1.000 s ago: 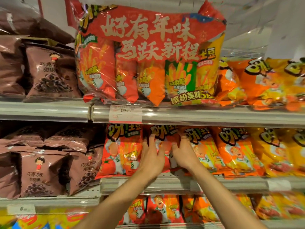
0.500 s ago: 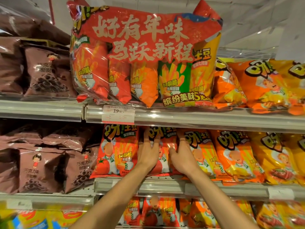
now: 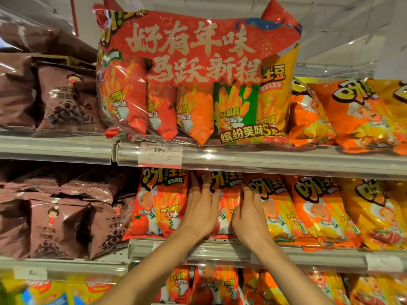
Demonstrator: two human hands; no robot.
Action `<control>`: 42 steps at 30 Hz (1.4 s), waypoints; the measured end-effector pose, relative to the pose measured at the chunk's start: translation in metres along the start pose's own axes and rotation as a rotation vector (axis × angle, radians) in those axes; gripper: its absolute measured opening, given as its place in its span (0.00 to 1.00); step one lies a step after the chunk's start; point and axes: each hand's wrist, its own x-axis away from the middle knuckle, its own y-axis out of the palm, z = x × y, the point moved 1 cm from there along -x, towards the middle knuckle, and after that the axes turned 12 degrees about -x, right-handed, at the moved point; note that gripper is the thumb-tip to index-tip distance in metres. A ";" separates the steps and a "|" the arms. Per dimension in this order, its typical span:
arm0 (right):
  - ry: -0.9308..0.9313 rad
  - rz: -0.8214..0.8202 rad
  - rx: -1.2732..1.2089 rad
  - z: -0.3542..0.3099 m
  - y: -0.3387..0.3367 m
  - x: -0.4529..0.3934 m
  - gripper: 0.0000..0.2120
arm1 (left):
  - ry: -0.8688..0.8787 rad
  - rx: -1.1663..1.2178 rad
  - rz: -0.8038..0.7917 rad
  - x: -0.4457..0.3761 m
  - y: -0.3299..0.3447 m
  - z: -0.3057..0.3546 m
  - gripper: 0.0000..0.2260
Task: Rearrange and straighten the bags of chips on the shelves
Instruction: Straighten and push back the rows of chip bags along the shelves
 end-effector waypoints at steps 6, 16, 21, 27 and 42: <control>-0.304 0.051 0.226 0.001 0.010 -0.005 0.20 | 0.343 -0.401 0.403 0.022 -0.035 -0.048 0.16; -0.198 -0.107 0.482 -0.019 0.050 -0.009 0.34 | 0.173 -0.698 0.231 0.019 -0.043 -0.105 0.22; -0.139 -0.084 0.507 -0.028 0.060 -0.004 0.34 | 0.164 -0.693 0.249 0.016 -0.043 -0.104 0.25; -0.117 -0.071 0.527 -0.031 0.061 -0.001 0.35 | 0.172 -0.647 0.245 0.016 -0.042 -0.105 0.25; 0.003 0.169 0.326 0.025 -0.080 -0.013 0.21 | 0.367 -0.080 0.238 0.041 -0.015 0.016 0.13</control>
